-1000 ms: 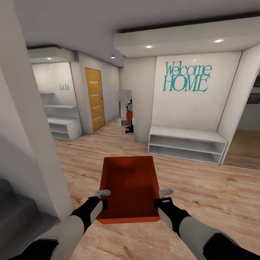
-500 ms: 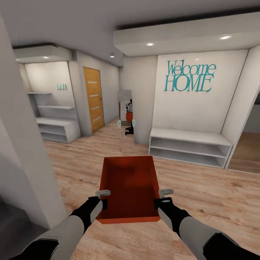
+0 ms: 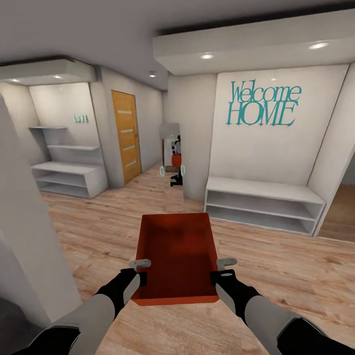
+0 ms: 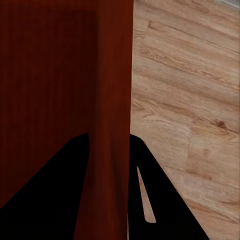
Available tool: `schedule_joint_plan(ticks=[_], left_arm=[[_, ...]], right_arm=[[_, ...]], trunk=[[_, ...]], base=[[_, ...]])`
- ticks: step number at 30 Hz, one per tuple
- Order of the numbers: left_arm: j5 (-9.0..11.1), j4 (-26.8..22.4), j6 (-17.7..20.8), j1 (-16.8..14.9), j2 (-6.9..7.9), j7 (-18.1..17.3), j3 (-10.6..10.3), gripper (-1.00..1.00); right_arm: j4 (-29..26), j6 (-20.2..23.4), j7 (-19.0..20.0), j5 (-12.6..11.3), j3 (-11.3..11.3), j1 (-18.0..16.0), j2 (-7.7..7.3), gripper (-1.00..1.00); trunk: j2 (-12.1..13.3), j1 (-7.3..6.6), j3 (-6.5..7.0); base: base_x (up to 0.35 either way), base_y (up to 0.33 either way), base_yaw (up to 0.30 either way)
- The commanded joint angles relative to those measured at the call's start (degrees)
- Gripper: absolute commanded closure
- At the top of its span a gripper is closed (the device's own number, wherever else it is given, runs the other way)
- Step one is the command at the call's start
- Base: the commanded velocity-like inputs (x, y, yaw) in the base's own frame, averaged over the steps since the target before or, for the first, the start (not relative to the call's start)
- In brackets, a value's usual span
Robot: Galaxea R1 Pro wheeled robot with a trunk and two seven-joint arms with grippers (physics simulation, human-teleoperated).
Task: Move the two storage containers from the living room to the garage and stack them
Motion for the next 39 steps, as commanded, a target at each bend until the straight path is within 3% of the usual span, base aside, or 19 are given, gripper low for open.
schedule_joint_plan(ticks=[1, 39], left_arm=[[-2.0, -0.3, 0.1, 0.0, 0.62, 1.2, -0.1, 1.00], [-2.0, -0.3, 0.1, 0.0, 0.62, 1.2, -0.1, 1.00]], right_arm=[[0.1, 0.4, -0.5, -1.1, 0.8, 0.0, -0.06, 1.00], [0.1, 0.4, -0.5, -1.1, 0.8, 0.0, 0.02, 1.00]], trunk=[[0.0, 0.05, -0.02], [0.0, 0.05, -0.02]], base=[[0.322, 0.000, 0.000], [0.322, 0.000, 0.003]])
